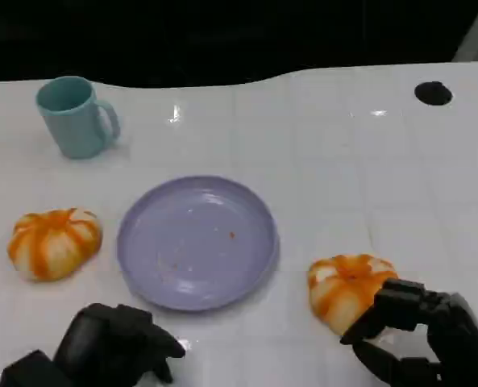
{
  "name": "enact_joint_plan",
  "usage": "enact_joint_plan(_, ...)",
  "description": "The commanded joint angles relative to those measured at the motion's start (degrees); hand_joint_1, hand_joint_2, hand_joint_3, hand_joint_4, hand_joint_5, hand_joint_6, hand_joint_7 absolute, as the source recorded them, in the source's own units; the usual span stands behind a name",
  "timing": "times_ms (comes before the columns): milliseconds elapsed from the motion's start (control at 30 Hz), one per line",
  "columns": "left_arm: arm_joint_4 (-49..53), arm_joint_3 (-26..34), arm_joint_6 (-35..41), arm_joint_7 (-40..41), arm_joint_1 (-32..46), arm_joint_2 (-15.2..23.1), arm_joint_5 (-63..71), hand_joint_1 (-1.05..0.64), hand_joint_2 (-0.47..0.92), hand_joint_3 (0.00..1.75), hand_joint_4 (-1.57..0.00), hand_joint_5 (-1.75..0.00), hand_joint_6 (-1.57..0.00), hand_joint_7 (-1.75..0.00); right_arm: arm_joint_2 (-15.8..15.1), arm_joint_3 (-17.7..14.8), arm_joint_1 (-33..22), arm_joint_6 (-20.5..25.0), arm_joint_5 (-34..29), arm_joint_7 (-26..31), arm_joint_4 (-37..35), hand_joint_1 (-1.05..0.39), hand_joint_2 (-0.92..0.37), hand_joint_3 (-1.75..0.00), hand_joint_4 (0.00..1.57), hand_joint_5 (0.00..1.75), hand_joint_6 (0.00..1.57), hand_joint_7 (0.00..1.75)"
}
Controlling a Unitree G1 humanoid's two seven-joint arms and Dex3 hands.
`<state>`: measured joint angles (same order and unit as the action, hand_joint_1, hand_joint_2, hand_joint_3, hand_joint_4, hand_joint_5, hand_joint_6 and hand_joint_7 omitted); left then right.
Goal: Grasp the bread from the table and place it into the plate.
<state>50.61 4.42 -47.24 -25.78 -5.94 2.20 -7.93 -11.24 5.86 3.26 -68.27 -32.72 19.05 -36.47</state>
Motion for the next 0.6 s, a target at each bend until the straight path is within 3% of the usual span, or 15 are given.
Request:
enact_joint_plan(33,0.37,0.27,0.59,0.03,-0.39,0.66,-0.10,-1.05,0.92,0.11,-1.26,-1.10,-1.47,-0.43,-1.23,-0.23,0.16,-0.59,0.27,0.89,-0.11,-0.38,-0.52,-0.92,0.85,1.39,0.88,0.99)
enact_joint_plan(600,0.67,0.41,0.30,0.23,-0.57,0.79,0.13,-1.05,0.92,0.12,-1.27,-1.09,-1.48,-0.43,-1.26,-0.12,0.24,-0.39,0.34,0.68,0.13,-0.38,-0.51,-0.92,0.85,1.38,0.88,0.98)
